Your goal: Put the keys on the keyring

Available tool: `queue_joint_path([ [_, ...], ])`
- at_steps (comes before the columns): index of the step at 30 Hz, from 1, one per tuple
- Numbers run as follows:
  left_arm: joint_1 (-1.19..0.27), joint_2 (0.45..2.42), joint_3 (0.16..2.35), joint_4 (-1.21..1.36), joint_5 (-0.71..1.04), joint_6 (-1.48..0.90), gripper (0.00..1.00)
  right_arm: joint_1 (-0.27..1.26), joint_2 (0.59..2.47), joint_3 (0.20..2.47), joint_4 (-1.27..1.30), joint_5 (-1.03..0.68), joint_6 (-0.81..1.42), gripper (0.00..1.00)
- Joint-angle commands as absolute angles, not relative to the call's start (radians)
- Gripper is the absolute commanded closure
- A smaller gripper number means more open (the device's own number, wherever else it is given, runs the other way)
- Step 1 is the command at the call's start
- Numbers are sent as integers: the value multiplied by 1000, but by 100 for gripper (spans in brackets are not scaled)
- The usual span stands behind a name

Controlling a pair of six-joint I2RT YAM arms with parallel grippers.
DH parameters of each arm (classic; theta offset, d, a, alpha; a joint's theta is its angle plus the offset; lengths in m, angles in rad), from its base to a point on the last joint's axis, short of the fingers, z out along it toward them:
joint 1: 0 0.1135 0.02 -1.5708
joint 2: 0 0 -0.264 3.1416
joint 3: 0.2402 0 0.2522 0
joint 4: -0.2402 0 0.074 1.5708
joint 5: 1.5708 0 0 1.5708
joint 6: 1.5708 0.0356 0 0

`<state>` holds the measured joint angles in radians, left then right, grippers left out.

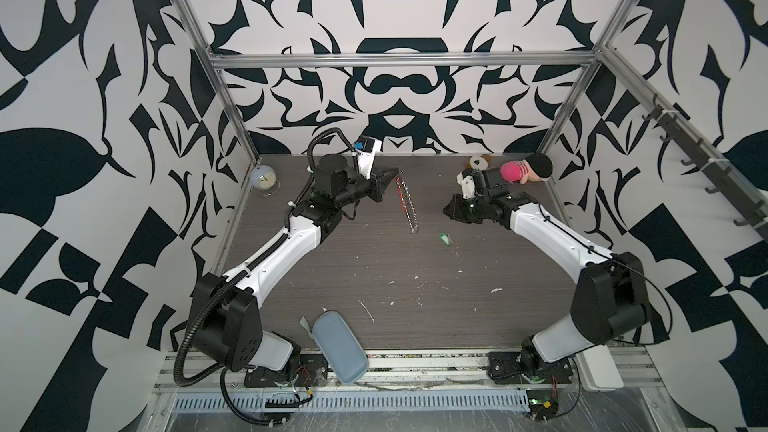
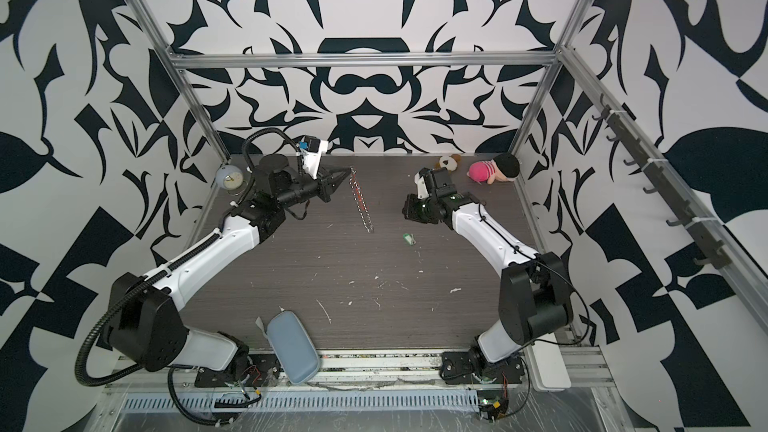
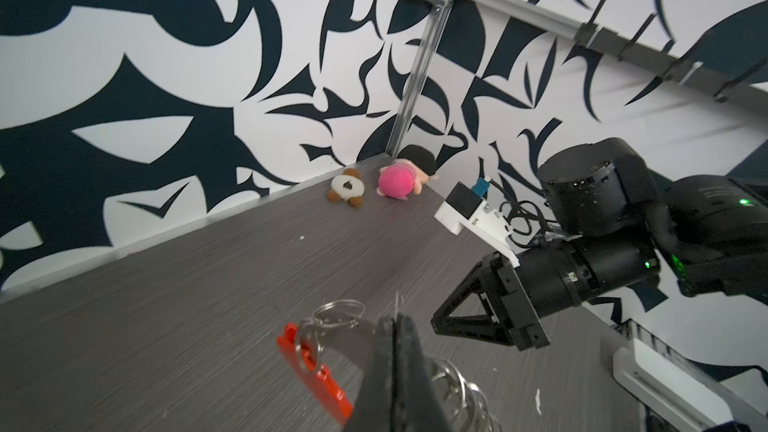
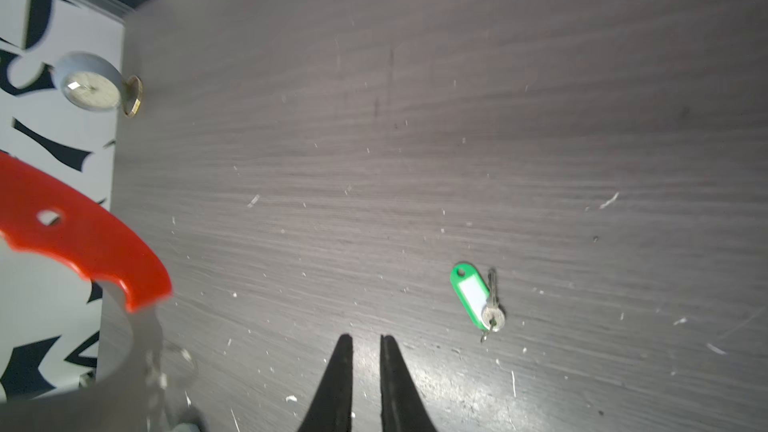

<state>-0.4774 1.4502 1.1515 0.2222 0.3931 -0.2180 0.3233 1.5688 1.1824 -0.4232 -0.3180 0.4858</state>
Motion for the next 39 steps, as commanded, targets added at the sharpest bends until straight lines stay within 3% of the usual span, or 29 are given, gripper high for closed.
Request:
queue_joint_path([
  [1,-479,1413,1187,174,333,-156,100,328,1568,1187,-448,-350,476,83],
  [15,-480,1408,1167,183,333,-131,100,329,1617,1212,-513,-344,445,83],
  [39,-479,1438,1164,183,363,-174,100,352,1658,1132,-602,-175,386,79],
])
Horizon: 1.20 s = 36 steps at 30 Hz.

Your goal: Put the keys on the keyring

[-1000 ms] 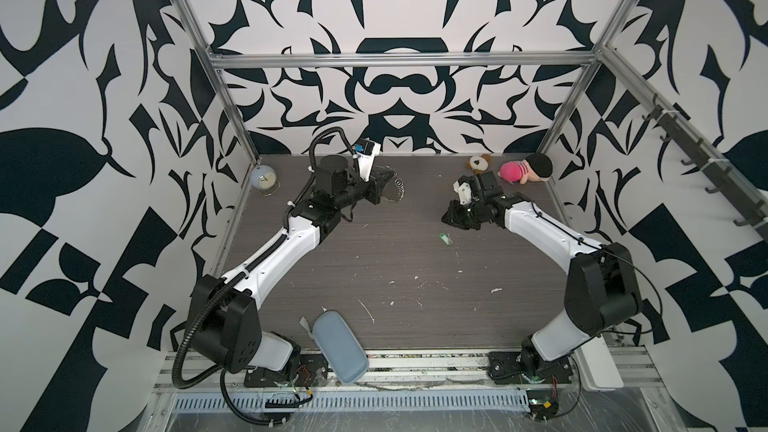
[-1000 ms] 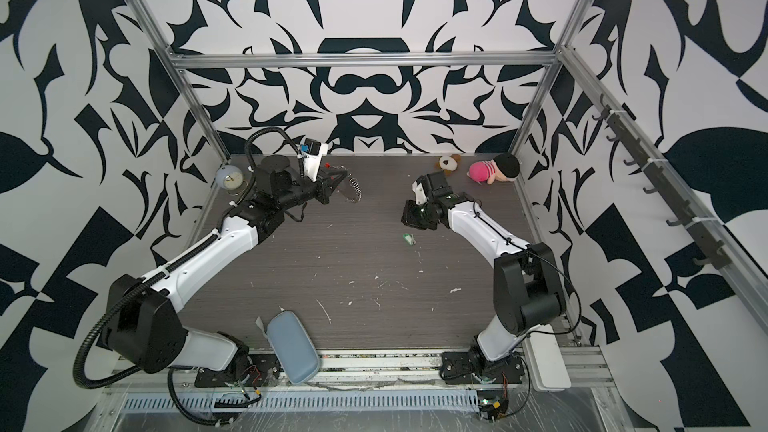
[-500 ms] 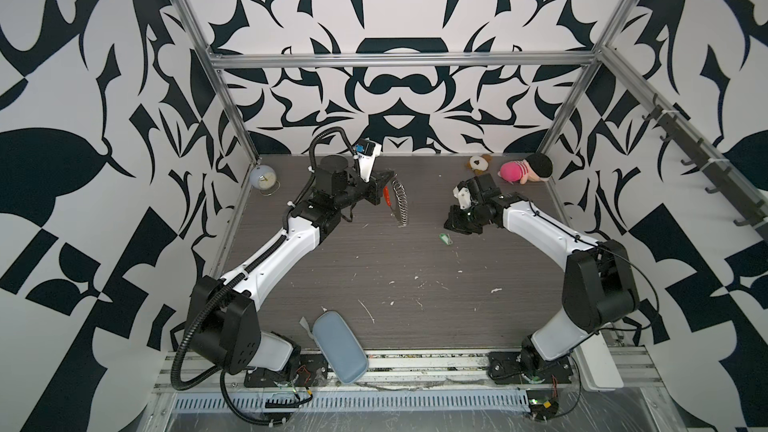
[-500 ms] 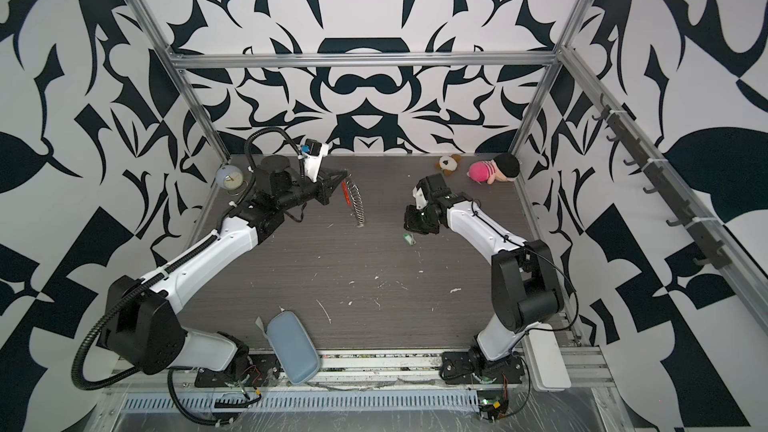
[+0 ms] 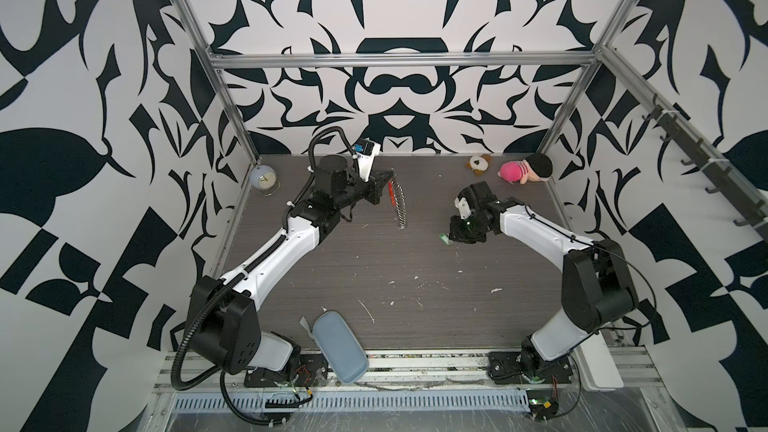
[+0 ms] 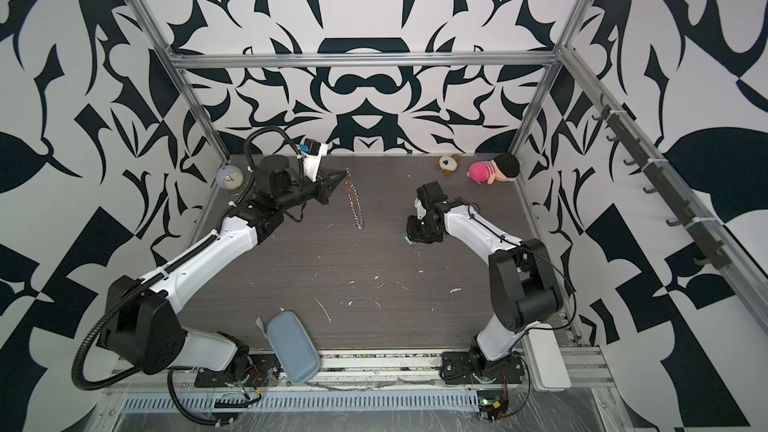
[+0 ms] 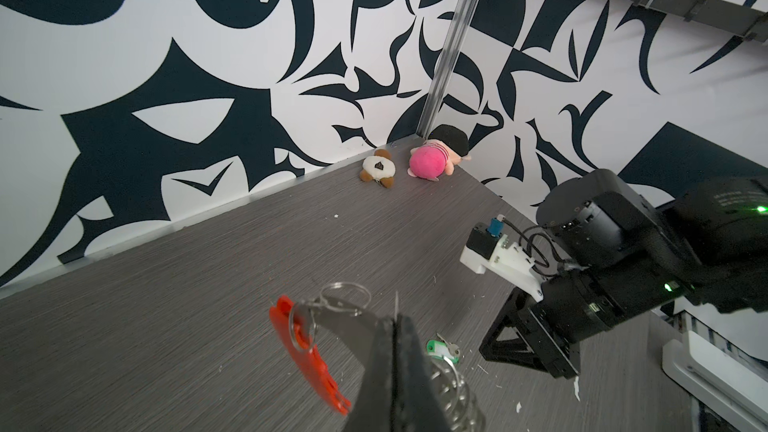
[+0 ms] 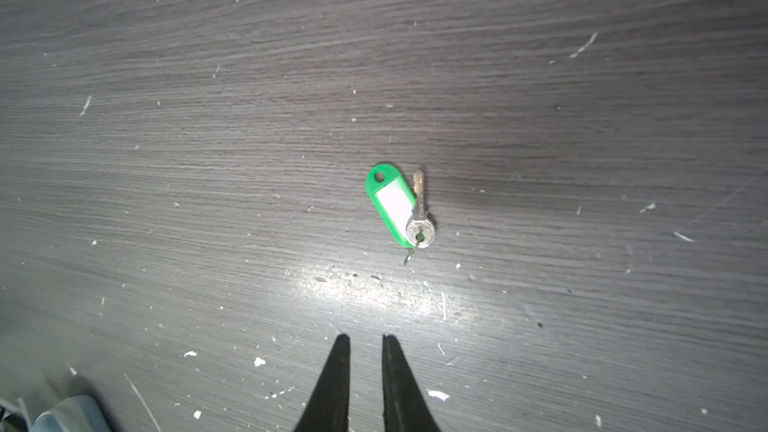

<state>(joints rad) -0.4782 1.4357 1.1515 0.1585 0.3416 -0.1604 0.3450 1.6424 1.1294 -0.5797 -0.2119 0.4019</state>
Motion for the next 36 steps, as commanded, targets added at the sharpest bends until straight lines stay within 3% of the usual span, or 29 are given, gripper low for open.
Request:
queue_joint_path([
  [1,-479,1438,1163,183,365,-176,100,354,1663,1132,-603,-171,395,78],
  [19,-479,1453,1187,150,373,-179,100,437,1712,1127,-573,-6,520,73],
  [36,-479,1456,1201,120,368,-163,100,437,1795,1171,-543,-24,514,76],
])
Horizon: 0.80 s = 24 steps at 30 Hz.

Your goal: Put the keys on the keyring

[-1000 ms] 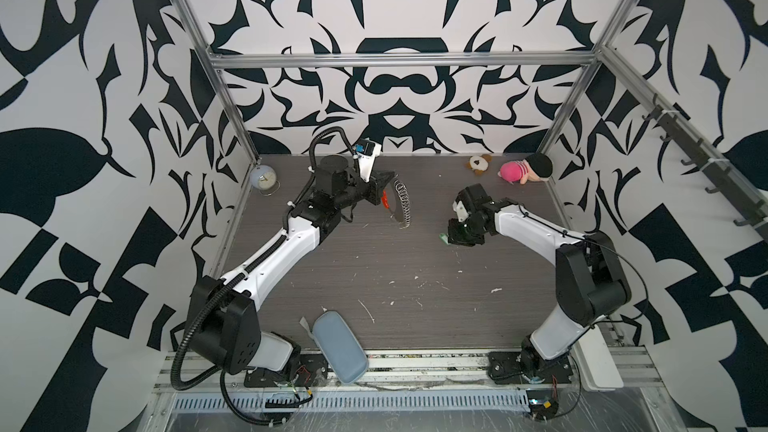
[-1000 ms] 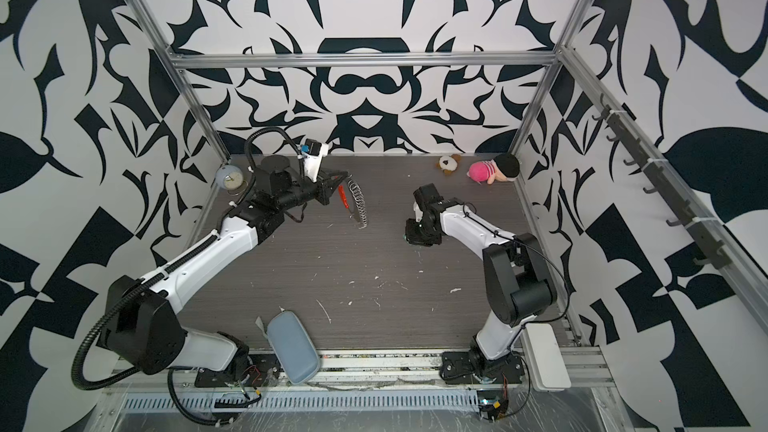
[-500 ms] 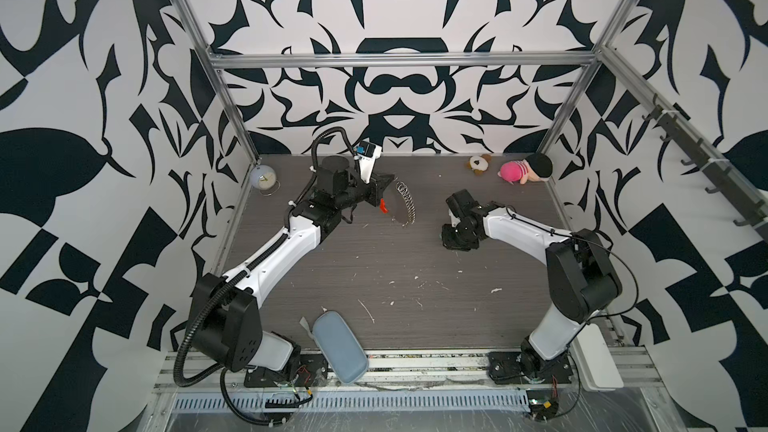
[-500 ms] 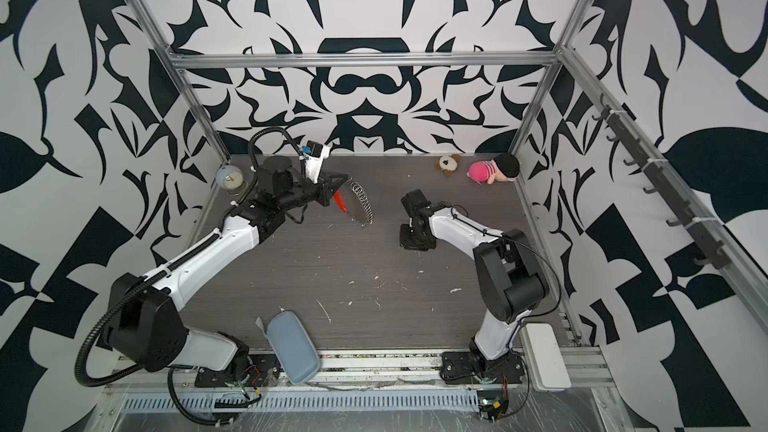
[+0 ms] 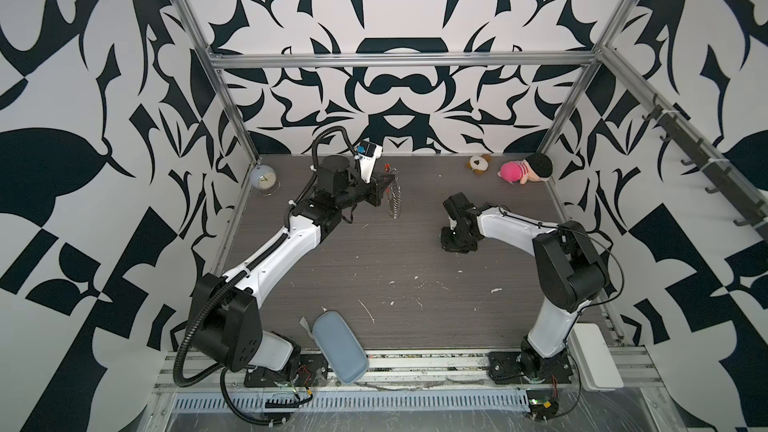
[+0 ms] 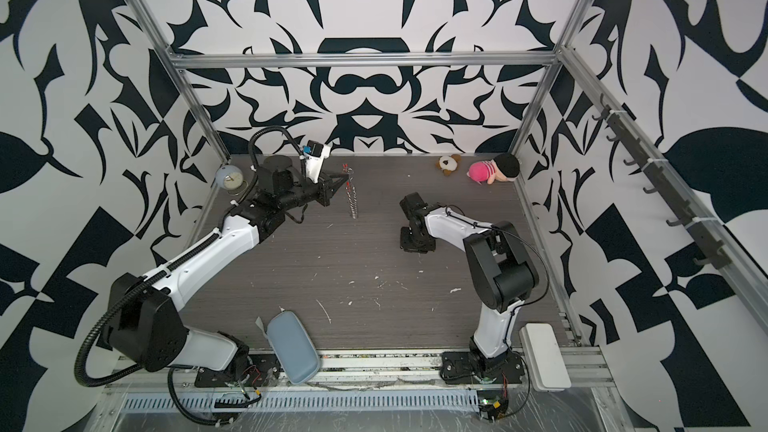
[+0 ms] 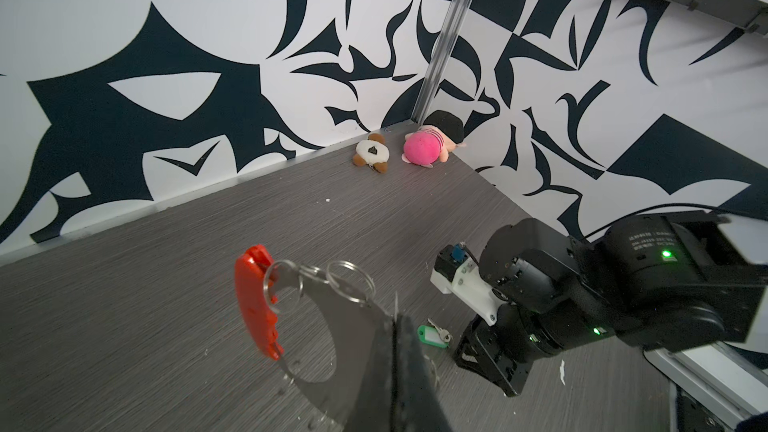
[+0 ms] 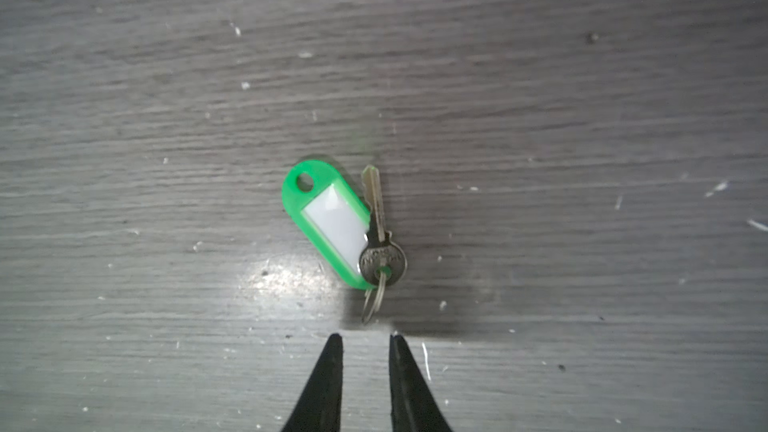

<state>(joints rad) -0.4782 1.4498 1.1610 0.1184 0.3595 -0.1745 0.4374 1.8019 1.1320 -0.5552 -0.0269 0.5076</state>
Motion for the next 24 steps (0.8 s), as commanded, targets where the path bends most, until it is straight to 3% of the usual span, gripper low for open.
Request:
queue_joint_path([
  [1,-479,1456,1203,120,368,-163,100,437,1796,1174,-541,-26,514,76],
  [20,-479,1461,1209,100,366,-149,100,437,1839,1201,-569,13,498,79],
  [24,-480,1463,1210,99,367,-147,100,437,1841,1200,-573,21,499,83],
])
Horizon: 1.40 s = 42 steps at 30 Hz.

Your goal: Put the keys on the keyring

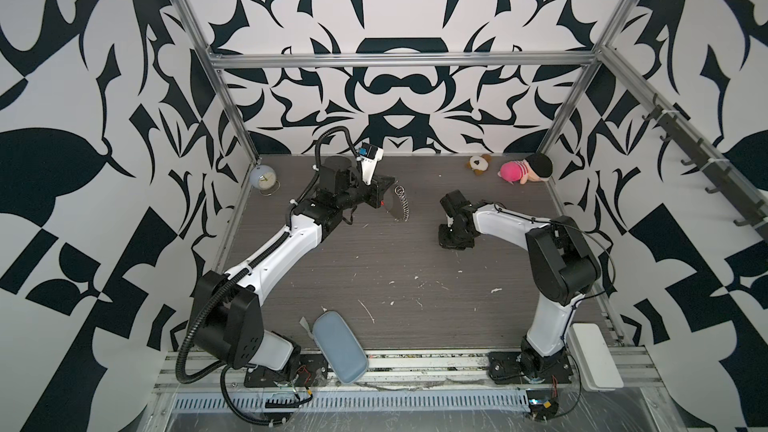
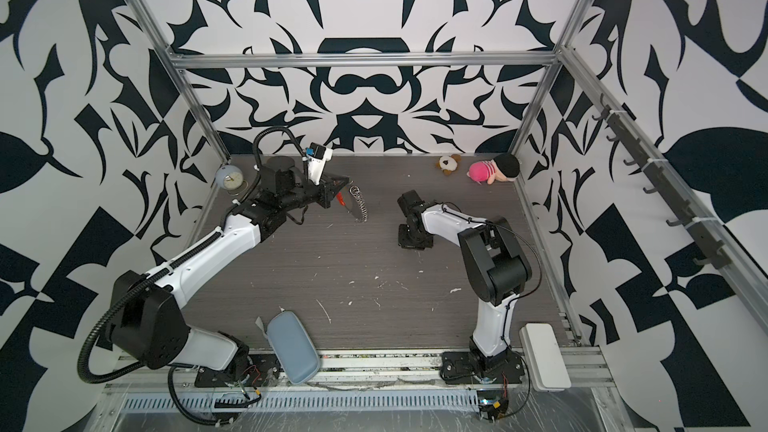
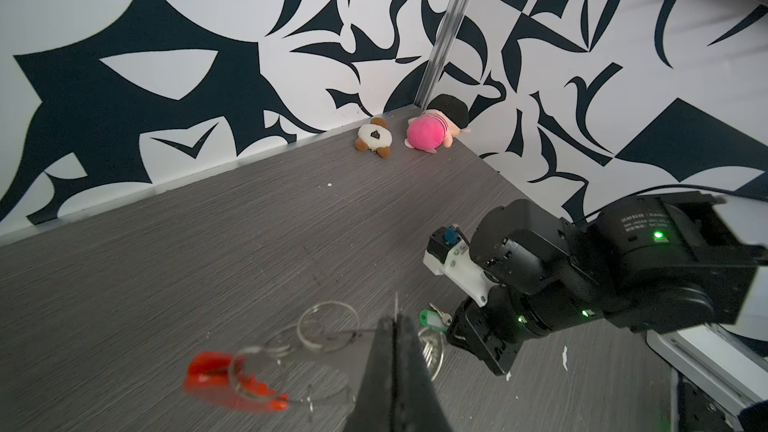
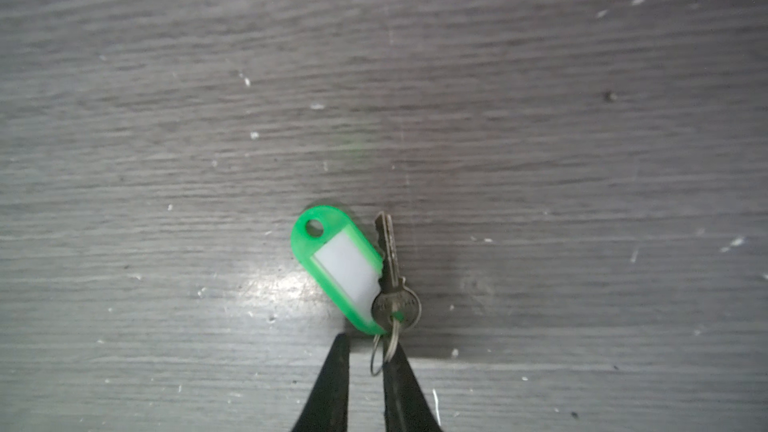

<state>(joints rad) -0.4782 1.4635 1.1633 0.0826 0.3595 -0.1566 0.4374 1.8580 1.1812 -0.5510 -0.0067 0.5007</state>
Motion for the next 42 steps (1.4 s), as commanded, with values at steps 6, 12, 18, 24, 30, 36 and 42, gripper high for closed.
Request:
queue_joint_path([
  [6,-477,1460,1210,97,365,-143,100,437,1842,1198,-582,39,493,85],
  [12,-477,1460,1207,95,368,-144,100,437,1845,1201,-590,62,488,83],
  [18,-477,1459,1209,92,371,-145,100,437,1856,1213,-591,68,489,82],
  [24,-477,1456,1209,87,370,-145,100,437,1865,1217,-594,72,488,94],
  [30,-477,1456,1208,86,372,-145,100,437,1861,1212,-597,78,481,100],
  [36,-477,1457,1205,86,371,-141,100,437,1813,1212,-599,81,411,100],
  [42,-458,1446,1196,95,374,-133,100,439,1645,1166,-519,48,259,100],
])
